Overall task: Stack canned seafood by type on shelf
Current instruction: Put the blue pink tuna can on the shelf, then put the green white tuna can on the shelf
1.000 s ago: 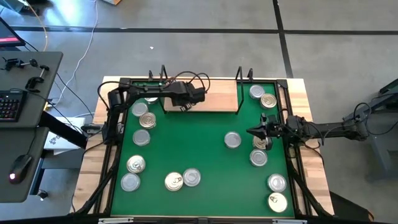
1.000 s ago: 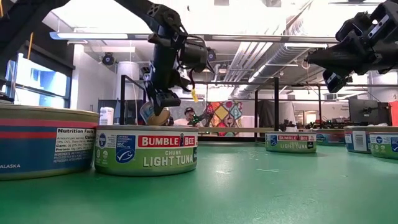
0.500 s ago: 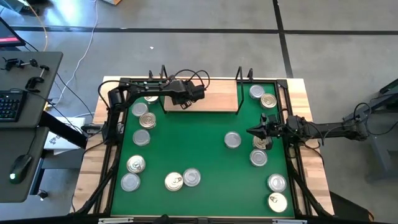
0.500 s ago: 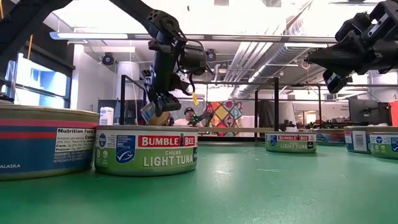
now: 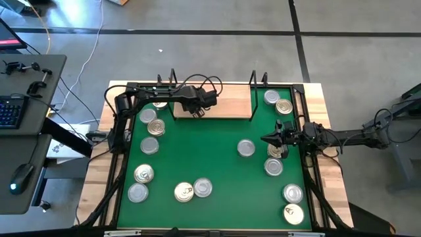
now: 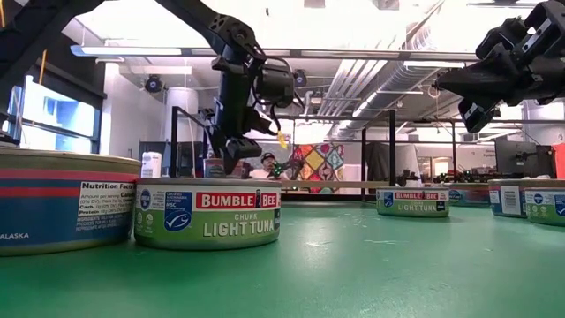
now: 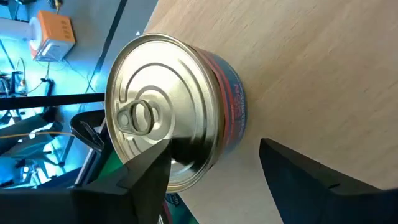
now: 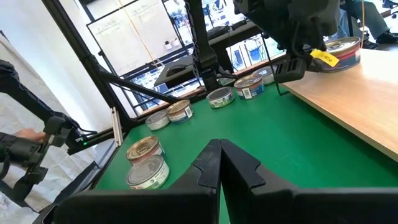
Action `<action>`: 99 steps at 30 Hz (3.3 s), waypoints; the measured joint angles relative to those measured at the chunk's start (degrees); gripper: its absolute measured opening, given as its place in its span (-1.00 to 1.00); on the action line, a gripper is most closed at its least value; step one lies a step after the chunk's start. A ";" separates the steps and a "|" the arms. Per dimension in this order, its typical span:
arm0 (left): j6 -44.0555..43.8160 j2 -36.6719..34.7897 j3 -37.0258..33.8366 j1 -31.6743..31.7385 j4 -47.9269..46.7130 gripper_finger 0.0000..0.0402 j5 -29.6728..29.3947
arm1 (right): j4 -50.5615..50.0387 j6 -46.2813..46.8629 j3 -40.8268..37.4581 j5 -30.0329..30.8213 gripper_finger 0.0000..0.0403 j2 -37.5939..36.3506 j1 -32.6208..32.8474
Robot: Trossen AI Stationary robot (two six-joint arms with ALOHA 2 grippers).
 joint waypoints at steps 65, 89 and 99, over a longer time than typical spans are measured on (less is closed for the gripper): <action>7.71 -23.00 -19.46 -19.14 29.07 0.18 -0.68 | -0.35 -3.50 -0.04 0.11 -1.00 1.35 0.00; 10.94 -26.18 -39.63 -28.94 65.64 0.18 3.81 | -9.41 -1.57 25.75 14.95 -0.93 58.38 8.87; 8.52 -26.35 -39.67 -32.01 63.46 0.18 1.21 | -14.91 -1.87 44.29 15.18 -0.94 79.71 6.44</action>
